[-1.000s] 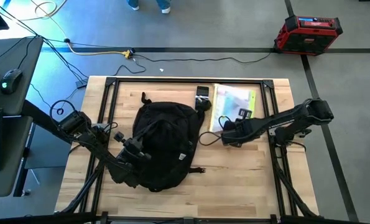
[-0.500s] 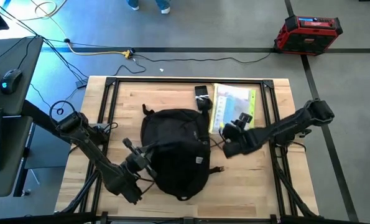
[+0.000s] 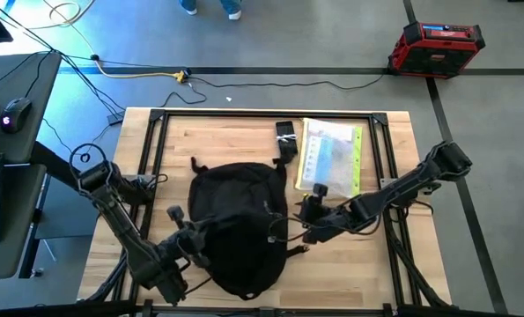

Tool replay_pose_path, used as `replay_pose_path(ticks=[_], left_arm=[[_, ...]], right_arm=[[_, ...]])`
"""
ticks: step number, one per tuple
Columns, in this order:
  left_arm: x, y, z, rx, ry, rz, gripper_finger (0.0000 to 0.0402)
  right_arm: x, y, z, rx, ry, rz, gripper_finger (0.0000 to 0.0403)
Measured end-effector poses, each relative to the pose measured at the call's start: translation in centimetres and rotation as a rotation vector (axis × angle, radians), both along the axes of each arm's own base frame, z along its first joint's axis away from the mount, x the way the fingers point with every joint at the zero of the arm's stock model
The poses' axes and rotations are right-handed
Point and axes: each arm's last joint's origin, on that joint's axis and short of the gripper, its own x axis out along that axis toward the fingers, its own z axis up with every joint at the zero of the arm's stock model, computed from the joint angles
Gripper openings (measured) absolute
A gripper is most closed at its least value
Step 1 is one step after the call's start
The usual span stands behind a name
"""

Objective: Unpack backpack
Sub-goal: Open the transparent zip bag

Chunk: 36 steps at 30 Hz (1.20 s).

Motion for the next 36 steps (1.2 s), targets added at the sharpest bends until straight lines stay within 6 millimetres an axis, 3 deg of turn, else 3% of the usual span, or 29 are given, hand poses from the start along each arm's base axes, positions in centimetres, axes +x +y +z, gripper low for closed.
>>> replay_pose_path(ticks=[8,12,16,20,23,28,31,36], left_arm=[[-0.6,-1.7,-2.8,-0.087,0.193,0.072,0.0],[-0.5,-0.9,-3.9,-0.058,0.187,0.108,0.0],[-0.4,0.6,-5.4,-0.011,0.226,0.161,0.0],[-0.3,3.0,-6.9,0.048,0.277,0.226,0.0],[-0.5,5.4,-8.5,0.132,0.358,0.27,0.0],[-1.5,9.9,-11.3,0.262,0.497,0.385,0.0],[-2.3,12.4,-12.3,0.279,0.462,0.5,0.0002],[-3.1,14.7,-12.6,0.289,0.521,0.579,0.0043]], right_arm=[[3.1,-0.8,-5.6,-0.007,0.131,0.05,0.0133],[5.6,-2.5,-8.1,0.074,0.199,0.101,0.0133],[9.1,-5.2,-8.5,0.074,0.197,0.073,0.0133],[12.3,-8.6,-7.8,0.04,0.163,0.02,0.0133],[14.2,-11.6,-6.6,0.005,0.087,-0.143,0.0133],[15.8,-16.5,-4.3,0.018,-0.021,-0.312,0.0133],[15.7,-17.4,-3.2,0.017,0.024,-0.325,0.0133],[14.3,-15.8,0.7,-0.017,0.12,-0.274,0.0133]])
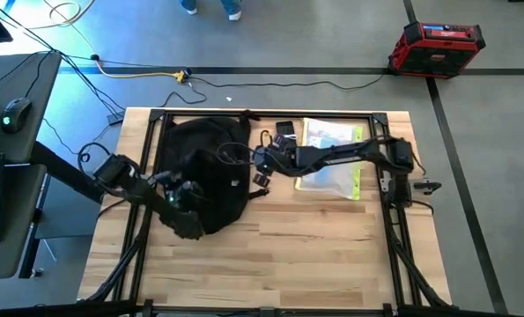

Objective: Unpack backpack
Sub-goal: Open the transparent zip bag

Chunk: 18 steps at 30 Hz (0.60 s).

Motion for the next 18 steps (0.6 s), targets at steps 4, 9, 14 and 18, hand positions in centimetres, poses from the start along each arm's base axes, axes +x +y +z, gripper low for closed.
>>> replay_pose_path(ticks=[4,9,14,18], left_arm=[[-0.5,0.7,0.9,-0.048,-0.042,0.069,0.0108],[-0.9,0.5,3.3,-0.182,-0.157,0.126,0.0182],[-1.4,0.2,6.5,-0.277,-0.373,0.084,0.0191],[-1.6,-0.8,9.4,-0.308,-0.632,-0.038,0.0176]], right_arm=[[-1.3,3.4,1.3,-0.014,0.076,0.104,0.0133],[-3.1,8.6,1.5,-0.086,0.203,0.196,0.0133],[-6.1,13.2,1.1,-0.285,0.305,0.12,0.0132],[-8.8,15.6,1.1,-0.351,0.328,0.04,0.0132]])
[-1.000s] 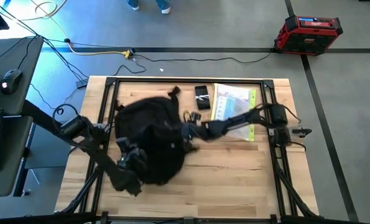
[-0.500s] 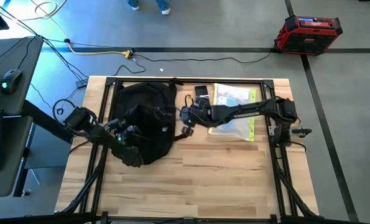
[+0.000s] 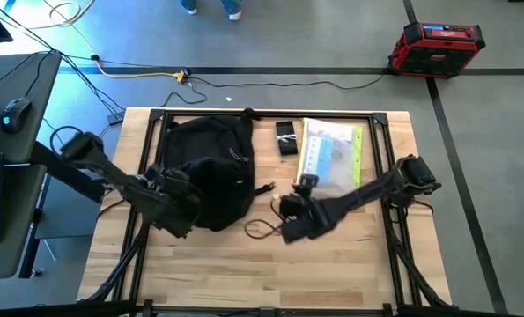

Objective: Unpack backpack
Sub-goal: Open the transparent zip bag

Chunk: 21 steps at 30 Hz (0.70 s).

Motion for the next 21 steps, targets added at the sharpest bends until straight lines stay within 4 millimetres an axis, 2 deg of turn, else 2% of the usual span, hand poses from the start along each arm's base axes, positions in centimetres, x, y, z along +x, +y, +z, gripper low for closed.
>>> replay_pose_path(ticks=[5,9,12,14,17,21], left_arm=[[0.9,-2.2,3.0,0.019,-0.33,-0.188,0.0169],[1.6,-4.0,5.0,0.034,-0.361,-0.324,0.0168],[2.1,-5.2,6.4,0.051,-0.417,-0.386,0.0168],[2.5,-6.0,6.9,0.064,-0.443,-0.43,0.0168],[3.5,-6.9,7.1,0.055,-0.426,-0.492,0.0168],[5.4,-8.1,5.8,-0.009,-0.343,-0.569,0.0168]], right_arm=[[-3.4,2.5,0.5,-0.112,-0.014,-0.039,0.0132],[-5.5,4.1,0.9,-0.149,-0.059,-0.058,0.0133],[-5.9,5.1,0.7,-0.112,-0.057,-0.034,0.0133],[-5.3,5.9,0.3,-0.034,-0.034,0.024,0.0133],[-3.2,6.7,-0.2,0.106,-0.032,0.14,0.0133],[0.9,5.5,-0.8,0.158,-0.102,0.242,0.0133]])
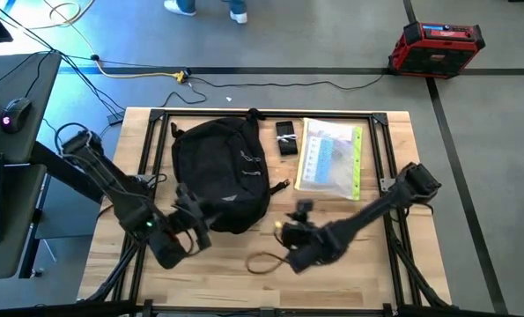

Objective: Unpack backpack
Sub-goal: Open the transparent zip bag

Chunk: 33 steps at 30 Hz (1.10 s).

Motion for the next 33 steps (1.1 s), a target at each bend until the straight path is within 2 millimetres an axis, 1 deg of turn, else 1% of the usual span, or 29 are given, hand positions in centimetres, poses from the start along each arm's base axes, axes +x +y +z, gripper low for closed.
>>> replay_pose_path(ticks=[3,5,7,9,11,13,16,18,21,23,25,30,33], left_arm=[[1.1,-0.8,-1.6,0.028,0.049,-0.006,0.0168],[1.5,-1.2,-2.4,0.036,0.06,-0.004,0.0168],[1.8,-1.7,-2.6,0.016,0.044,-0.01,0.0168],[2.0,-2.0,-2.4,0.019,0.032,-0.033,0.0168],[2.1,-2.1,-2.2,0.049,0.03,-0.051,0.0168],[2.1,-2.0,-1.8,0.068,0.025,-0.059,0.0168],[2.0,-1.9,-1.7,0.078,0.02,-0.055,0.0168],[2.0,-2.0,-1.7,0.083,0.023,-0.056,0.0168],[2.0,-1.9,-1.7,0.08,0.018,-0.051,0.0168],[2.0,-2.0,-1.7,0.067,0.009,-0.047,0.0168],[1.9,-2.1,-1.7,0.071,0.001,-0.045,0.0168],[1.9,-2.2,-1.7,0.063,0.004,-0.052,0.0168],[1.7,-2.4,-1.8,0.049,0.013,-0.071,0.0168]], right_arm=[[3.1,-2.5,-0.9,0.05,0.0,0.053,0.0133],[5.1,-5.1,-2.1,0.118,0.021,0.056,0.0133],[6.9,-7.9,-3.7,0.2,0.037,0.04,0.0133],[8.6,-10.7,-5.6,0.283,0.006,0.021,0.0133],[10.3,-12.9,-7.3,0.346,-0.045,0.039,0.0133],[11.8,-14.6,-8.3,0.385,-0.104,0.058,0.0133],[13.8,-16.3,-8.9,0.425,-0.153,0.095,0.0133],[15.2,-17.1,-8.8,0.422,-0.19,0.096,0.0133],[16.9,-18.0,-8.1,0.404,-0.21,0.084,0.0133],[17.4,-18.0,-6.5,0.382,-0.173,0.095,0.0133],[17.7,-17.9,-4.4,0.361,-0.128,0.113,0.0133],[17.1,-16.2,1.3,0.323,0.046,0.152,0.0133],[16.1,-14.7,3.8,0.305,0.133,0.191,0.0133]])
